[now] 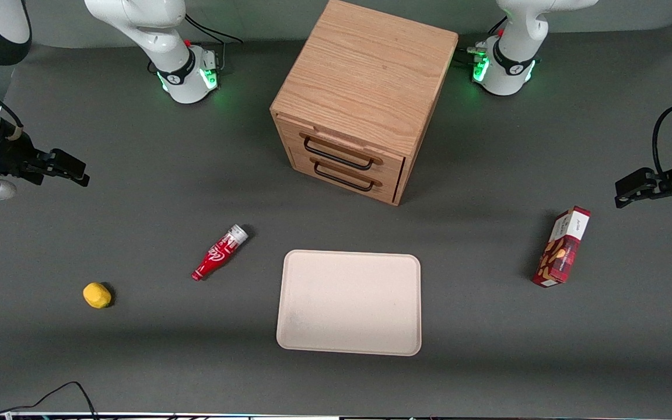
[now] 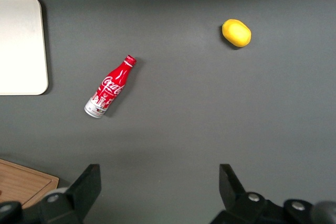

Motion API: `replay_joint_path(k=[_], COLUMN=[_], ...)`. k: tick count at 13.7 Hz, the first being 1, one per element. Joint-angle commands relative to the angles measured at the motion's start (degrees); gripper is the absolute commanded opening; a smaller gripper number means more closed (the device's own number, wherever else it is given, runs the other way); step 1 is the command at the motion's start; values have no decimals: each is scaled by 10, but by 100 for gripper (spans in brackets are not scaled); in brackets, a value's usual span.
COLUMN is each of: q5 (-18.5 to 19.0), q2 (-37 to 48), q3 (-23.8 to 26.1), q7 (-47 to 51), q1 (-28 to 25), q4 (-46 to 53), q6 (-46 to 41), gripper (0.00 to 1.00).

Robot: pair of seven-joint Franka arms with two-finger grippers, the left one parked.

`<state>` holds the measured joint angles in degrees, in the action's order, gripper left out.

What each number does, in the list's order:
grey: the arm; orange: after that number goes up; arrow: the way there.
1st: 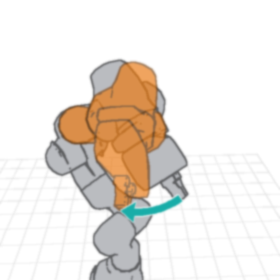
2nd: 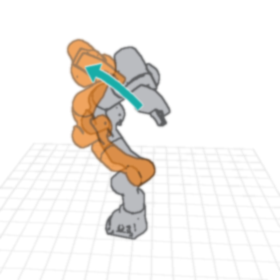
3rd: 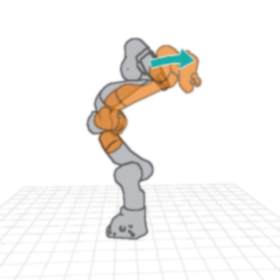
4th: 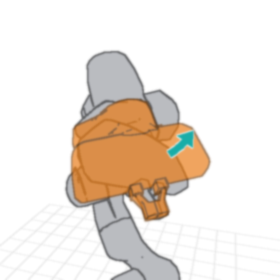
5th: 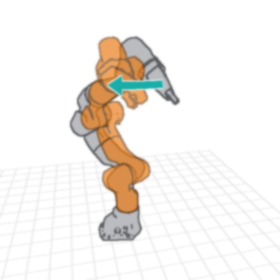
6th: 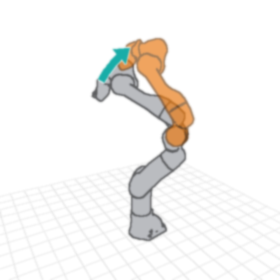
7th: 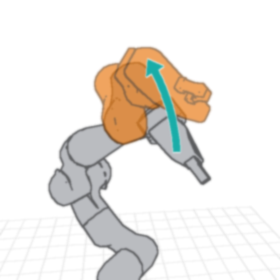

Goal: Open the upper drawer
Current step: 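Move the right gripper toward the wooden cabinet's upper drawer handle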

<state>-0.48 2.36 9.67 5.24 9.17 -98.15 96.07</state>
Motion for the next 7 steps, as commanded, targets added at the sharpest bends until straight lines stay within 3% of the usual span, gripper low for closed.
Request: replay_joint_path(k=[1,5,7], q5=[-10,-8,-11], q2=[4,-9,-47], q3=[0,10,13], q7=[-8,-41,-60], q1=[3,-7,-35], q4=[-3,15,70], q6=[3,2,-19], gripper=[100,100,100])
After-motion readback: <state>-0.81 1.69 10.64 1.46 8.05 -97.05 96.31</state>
